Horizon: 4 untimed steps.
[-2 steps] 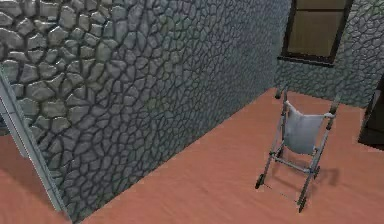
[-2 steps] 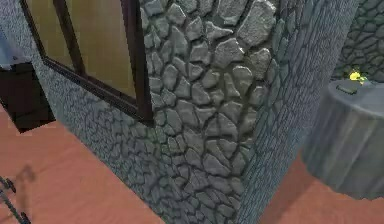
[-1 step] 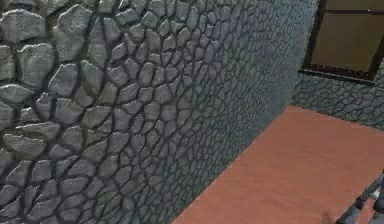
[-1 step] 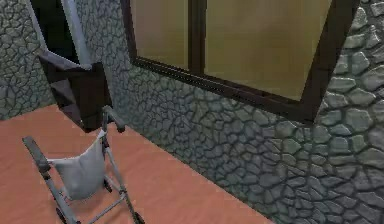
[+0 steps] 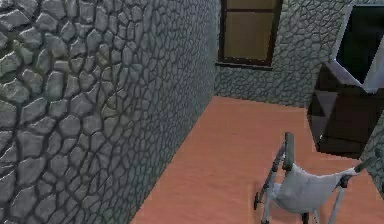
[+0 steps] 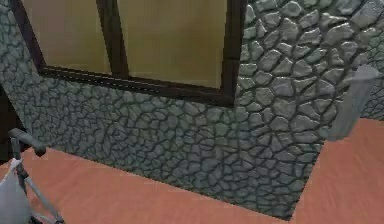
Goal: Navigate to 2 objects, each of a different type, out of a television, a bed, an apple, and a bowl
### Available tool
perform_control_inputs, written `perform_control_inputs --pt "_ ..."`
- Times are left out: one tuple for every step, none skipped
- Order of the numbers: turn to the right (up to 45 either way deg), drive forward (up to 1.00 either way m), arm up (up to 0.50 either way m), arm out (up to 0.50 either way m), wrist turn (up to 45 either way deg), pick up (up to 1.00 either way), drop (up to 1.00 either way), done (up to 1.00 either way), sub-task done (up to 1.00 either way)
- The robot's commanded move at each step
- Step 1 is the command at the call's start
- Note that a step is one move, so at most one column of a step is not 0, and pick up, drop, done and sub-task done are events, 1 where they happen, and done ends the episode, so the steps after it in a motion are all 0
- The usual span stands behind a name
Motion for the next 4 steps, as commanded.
perform_control_inputs --pt "0.0 0.45 0.00 0.00 0.0 0.00 0.00 0.00 0.00" --pt "18.0 0.00 0.00 0.00 0.0 0.00 0.00 0.00 0.00" --pt "0.0 1.00 0.00 0.00 0.0 0.00 0.00 0.00 0.00" --pt "27.0 0.00 0.00 0.00 0.0 0.00 0.00 0.00 0.00"
